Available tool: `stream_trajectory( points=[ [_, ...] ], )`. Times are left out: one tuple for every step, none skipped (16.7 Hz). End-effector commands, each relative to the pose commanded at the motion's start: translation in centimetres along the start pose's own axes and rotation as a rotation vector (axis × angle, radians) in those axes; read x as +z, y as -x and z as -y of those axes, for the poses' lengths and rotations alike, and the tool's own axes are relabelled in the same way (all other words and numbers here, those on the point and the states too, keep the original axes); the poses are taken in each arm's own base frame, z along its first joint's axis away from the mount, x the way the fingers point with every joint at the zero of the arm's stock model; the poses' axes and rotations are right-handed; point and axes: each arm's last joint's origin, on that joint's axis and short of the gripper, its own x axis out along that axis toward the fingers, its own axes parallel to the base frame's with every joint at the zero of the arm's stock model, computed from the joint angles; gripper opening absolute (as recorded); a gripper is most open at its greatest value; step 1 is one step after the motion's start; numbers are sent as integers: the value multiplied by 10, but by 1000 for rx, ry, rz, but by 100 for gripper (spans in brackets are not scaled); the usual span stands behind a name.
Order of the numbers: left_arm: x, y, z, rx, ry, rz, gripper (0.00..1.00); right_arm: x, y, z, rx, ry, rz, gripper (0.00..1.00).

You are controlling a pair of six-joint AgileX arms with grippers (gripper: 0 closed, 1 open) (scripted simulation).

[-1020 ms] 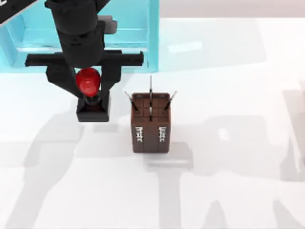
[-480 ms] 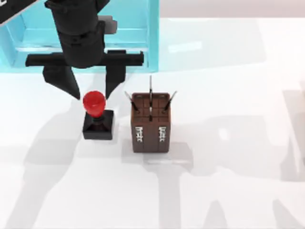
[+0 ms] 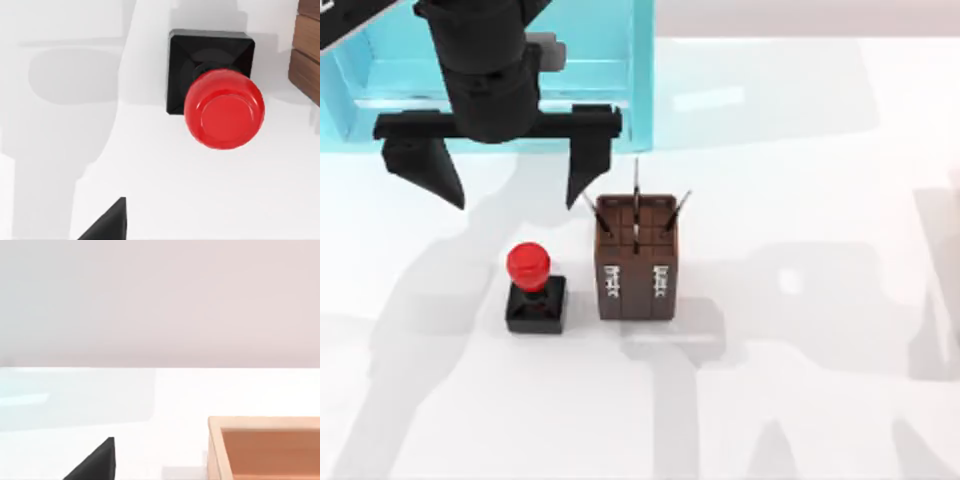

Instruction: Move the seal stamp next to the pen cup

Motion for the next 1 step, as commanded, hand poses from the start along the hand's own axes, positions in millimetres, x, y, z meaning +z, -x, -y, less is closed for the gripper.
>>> stream_trajectory(
  points=[
    [0, 0, 0, 0, 0, 0, 100, 0, 0, 0, 0, 0, 0, 100]
  ],
)
